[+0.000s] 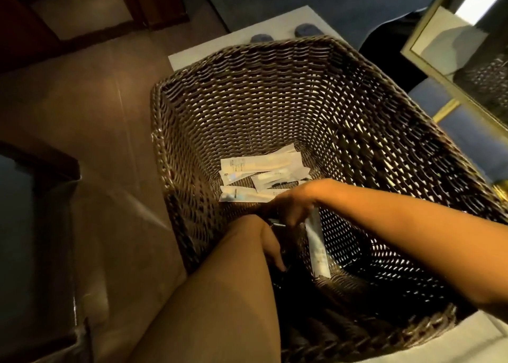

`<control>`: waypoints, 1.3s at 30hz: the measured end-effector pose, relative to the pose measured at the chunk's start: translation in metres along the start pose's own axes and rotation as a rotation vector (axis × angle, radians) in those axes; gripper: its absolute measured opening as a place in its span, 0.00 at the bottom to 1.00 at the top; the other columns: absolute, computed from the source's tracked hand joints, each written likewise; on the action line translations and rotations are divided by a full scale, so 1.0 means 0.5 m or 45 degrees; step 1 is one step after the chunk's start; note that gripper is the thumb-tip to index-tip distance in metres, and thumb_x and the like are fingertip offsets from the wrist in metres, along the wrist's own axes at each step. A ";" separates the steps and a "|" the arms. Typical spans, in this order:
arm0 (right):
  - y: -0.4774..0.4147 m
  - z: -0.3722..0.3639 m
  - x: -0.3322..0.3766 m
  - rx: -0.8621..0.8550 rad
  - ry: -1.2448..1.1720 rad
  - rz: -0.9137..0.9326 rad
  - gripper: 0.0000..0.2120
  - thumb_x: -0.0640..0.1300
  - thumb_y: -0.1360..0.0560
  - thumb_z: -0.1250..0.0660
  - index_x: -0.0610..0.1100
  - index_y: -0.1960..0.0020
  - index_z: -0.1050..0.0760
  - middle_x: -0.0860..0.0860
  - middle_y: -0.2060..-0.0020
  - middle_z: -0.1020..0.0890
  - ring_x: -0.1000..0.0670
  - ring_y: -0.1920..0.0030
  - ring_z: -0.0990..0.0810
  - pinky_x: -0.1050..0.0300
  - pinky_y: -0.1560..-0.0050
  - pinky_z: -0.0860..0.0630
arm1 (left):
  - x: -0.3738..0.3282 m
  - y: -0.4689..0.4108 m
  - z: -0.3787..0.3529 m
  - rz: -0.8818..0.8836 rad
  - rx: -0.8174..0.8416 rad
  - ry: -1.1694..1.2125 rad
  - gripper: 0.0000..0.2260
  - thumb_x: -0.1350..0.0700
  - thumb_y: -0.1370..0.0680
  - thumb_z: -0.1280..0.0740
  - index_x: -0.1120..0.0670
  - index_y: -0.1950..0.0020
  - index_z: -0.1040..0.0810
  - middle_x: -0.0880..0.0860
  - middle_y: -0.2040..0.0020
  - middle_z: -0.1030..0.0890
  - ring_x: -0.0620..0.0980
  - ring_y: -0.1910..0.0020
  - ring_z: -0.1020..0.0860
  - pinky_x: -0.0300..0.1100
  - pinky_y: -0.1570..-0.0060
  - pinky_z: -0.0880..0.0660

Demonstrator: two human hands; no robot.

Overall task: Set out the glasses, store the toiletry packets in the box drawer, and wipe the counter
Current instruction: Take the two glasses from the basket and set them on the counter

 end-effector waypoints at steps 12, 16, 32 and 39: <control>0.025 0.015 -0.049 0.061 0.058 -0.022 0.42 0.45 0.30 0.23 0.57 0.22 0.40 0.46 0.27 0.30 0.41 0.32 0.26 0.41 0.34 0.24 | -0.029 -0.043 0.002 -0.130 0.011 -0.069 0.36 0.47 0.25 0.25 0.53 0.21 0.36 0.57 0.21 0.38 0.59 0.26 0.31 0.51 0.28 0.29; 0.054 0.031 -0.071 0.014 0.002 -0.097 0.37 0.46 0.30 0.23 0.52 0.25 0.34 0.46 0.34 0.23 0.43 0.43 0.18 0.47 0.45 0.17 | -0.045 -0.043 0.019 -0.205 -0.022 -0.146 0.32 0.49 0.25 0.25 0.54 0.23 0.31 0.56 0.21 0.36 0.60 0.26 0.32 0.54 0.28 0.29; 0.276 0.088 -0.052 -0.666 -0.184 -0.072 0.28 0.45 0.31 0.24 0.55 0.33 0.25 0.51 0.41 0.22 0.48 0.44 0.21 0.51 0.35 0.25 | -0.099 0.160 0.115 -0.589 -0.595 -0.382 0.22 0.60 0.28 0.23 0.47 0.36 0.19 0.49 0.46 0.20 0.51 0.47 0.23 0.43 0.42 0.24; 0.435 0.048 -0.048 -1.191 -0.280 -0.040 0.30 0.56 0.33 0.22 0.56 0.33 0.24 0.54 0.40 0.19 0.51 0.42 0.21 0.58 0.37 0.28 | -0.095 0.310 0.108 -0.950 -0.906 -0.357 0.27 0.56 0.29 0.21 0.42 0.32 0.22 0.50 0.50 0.23 0.47 0.57 0.24 0.43 0.54 0.23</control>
Point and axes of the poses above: each hand's wrist, its own y-axis away from the middle knuckle, its own z-axis out of the back of the hand, x = y × z, the point moved 6 cm from there along -y, towards the middle knuckle
